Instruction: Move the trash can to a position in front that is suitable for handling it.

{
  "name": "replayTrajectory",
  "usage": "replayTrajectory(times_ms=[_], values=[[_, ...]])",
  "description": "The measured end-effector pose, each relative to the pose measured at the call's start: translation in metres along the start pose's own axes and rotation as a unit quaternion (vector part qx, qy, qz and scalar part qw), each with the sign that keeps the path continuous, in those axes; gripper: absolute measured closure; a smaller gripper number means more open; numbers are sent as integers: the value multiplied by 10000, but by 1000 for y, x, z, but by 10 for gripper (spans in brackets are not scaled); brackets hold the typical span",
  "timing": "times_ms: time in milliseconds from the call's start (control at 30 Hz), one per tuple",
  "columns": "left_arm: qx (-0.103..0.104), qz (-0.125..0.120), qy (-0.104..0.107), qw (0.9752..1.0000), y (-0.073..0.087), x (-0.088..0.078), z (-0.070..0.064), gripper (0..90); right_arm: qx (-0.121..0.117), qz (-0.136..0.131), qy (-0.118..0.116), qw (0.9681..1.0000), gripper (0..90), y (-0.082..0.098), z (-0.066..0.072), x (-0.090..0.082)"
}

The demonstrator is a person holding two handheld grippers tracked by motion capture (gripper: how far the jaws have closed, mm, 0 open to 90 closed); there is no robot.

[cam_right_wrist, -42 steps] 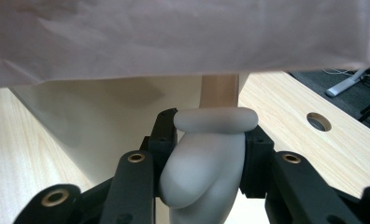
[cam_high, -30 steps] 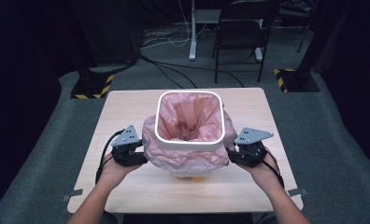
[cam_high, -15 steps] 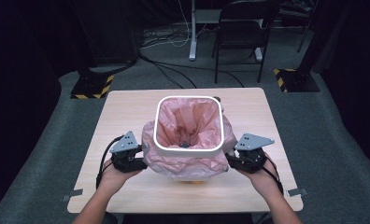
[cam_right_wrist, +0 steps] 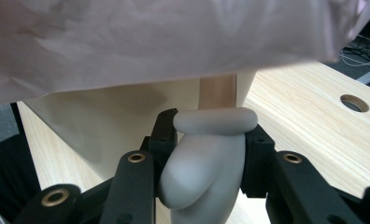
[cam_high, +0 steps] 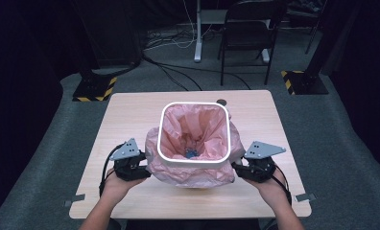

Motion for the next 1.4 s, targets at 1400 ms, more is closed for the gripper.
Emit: replayTrajectory(times_ms=[1400], values=[[-160,-198,-13,9997,6,-15,9,442,241,-17,-238,9994,471,-2,-5,-8]])
Point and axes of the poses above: each handheld gripper's, and its own axes: x roughly forward along the jaws, y roughly out of its underside, z roughly to its left, the point moved 2 cm from there along x, roughly forward along the jaws, and after that the axes turned 12 degrees about -y, right-handed, at the moved point
